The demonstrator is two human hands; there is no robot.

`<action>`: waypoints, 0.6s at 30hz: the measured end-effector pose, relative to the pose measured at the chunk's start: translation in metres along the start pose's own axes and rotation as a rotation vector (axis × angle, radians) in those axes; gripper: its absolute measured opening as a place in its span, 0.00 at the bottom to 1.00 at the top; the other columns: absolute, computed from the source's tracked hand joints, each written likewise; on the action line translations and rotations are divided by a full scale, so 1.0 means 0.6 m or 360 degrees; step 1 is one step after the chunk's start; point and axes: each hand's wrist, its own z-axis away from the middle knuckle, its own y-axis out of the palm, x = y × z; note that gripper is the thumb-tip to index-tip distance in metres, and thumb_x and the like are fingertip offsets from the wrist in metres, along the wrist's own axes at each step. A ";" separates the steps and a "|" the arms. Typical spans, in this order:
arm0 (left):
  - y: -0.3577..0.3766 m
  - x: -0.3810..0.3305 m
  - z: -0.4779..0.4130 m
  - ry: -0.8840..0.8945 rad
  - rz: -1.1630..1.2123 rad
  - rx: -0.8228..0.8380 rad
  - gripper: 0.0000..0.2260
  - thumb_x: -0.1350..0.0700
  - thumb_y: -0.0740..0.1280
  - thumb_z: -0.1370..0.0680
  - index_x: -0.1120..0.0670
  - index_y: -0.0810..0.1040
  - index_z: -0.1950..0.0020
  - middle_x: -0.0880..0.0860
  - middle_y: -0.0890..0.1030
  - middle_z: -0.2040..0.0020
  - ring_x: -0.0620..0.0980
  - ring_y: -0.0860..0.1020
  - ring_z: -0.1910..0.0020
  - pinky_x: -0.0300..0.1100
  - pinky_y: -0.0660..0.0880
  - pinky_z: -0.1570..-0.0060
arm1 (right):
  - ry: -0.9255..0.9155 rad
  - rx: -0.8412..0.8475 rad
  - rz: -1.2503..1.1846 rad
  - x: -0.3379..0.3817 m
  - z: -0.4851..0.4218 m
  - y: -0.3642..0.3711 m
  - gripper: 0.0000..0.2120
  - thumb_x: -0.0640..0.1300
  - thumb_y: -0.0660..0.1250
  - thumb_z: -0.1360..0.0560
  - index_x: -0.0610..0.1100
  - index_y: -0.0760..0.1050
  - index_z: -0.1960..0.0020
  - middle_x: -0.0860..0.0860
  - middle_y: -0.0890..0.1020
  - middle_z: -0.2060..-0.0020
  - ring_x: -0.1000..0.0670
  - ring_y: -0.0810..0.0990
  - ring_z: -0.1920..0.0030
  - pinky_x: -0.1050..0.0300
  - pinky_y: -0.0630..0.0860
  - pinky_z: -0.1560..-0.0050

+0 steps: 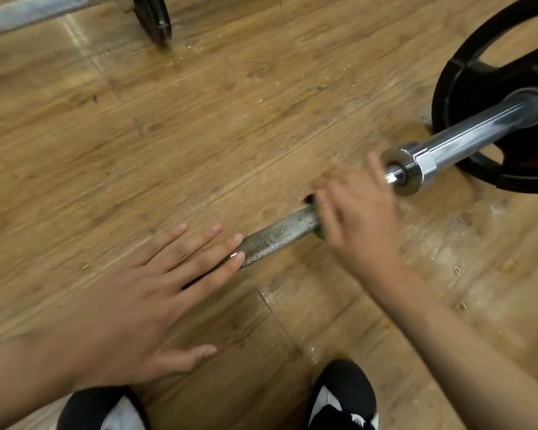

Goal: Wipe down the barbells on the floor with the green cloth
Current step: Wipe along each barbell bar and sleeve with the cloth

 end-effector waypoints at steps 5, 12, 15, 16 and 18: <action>0.002 -0.017 -0.001 -0.0011 0.0001 0.0031 0.45 0.27 0.59 0.22 0.55 0.58 0.15 0.55 0.56 0.15 0.58 0.54 0.16 0.60 0.56 0.23 | 0.0488 -0.0136 0.0083 0.010 0.001 0.001 0.14 0.43 0.59 0.17 0.38 0.80 0.39 0.40 0.81 0.45 0.39 0.77 0.38 0.37 0.67 0.27; 0.003 -0.033 0.001 -0.0003 0.0013 0.0029 0.48 0.25 0.58 0.23 0.58 0.56 0.15 0.56 0.55 0.14 0.58 0.54 0.16 0.60 0.55 0.22 | 0.0202 0.0143 -0.0041 -0.029 0.003 -0.031 0.13 0.46 0.58 0.15 0.38 0.76 0.45 0.43 0.79 0.54 0.40 0.76 0.51 0.44 0.69 0.37; 0.006 -0.041 -0.001 -0.0001 0.0022 0.0021 0.48 0.25 0.58 0.23 0.58 0.57 0.15 0.57 0.56 0.15 0.58 0.54 0.16 0.61 0.55 0.22 | 0.0457 0.0059 0.0113 -0.021 -0.009 -0.034 0.12 0.45 0.57 0.17 0.39 0.76 0.48 0.42 0.79 0.55 0.38 0.76 0.52 0.44 0.72 0.43; 0.007 -0.043 0.000 -0.0004 0.0019 0.0012 0.47 0.26 0.58 0.23 0.58 0.57 0.15 0.57 0.56 0.15 0.58 0.55 0.16 0.61 0.56 0.22 | 0.0362 0.0170 0.0139 0.000 -0.012 -0.026 0.12 0.46 0.57 0.18 0.40 0.77 0.48 0.42 0.80 0.55 0.38 0.78 0.52 0.44 0.74 0.48; 0.008 -0.043 0.003 -0.0011 0.0002 0.0001 0.47 0.26 0.58 0.22 0.58 0.56 0.15 0.56 0.56 0.15 0.58 0.55 0.16 0.61 0.56 0.22 | 0.0036 0.0512 0.0124 0.027 -0.021 -0.030 0.15 0.51 0.54 0.19 0.46 0.77 0.47 0.49 0.82 0.54 0.39 0.81 0.54 0.47 0.76 0.57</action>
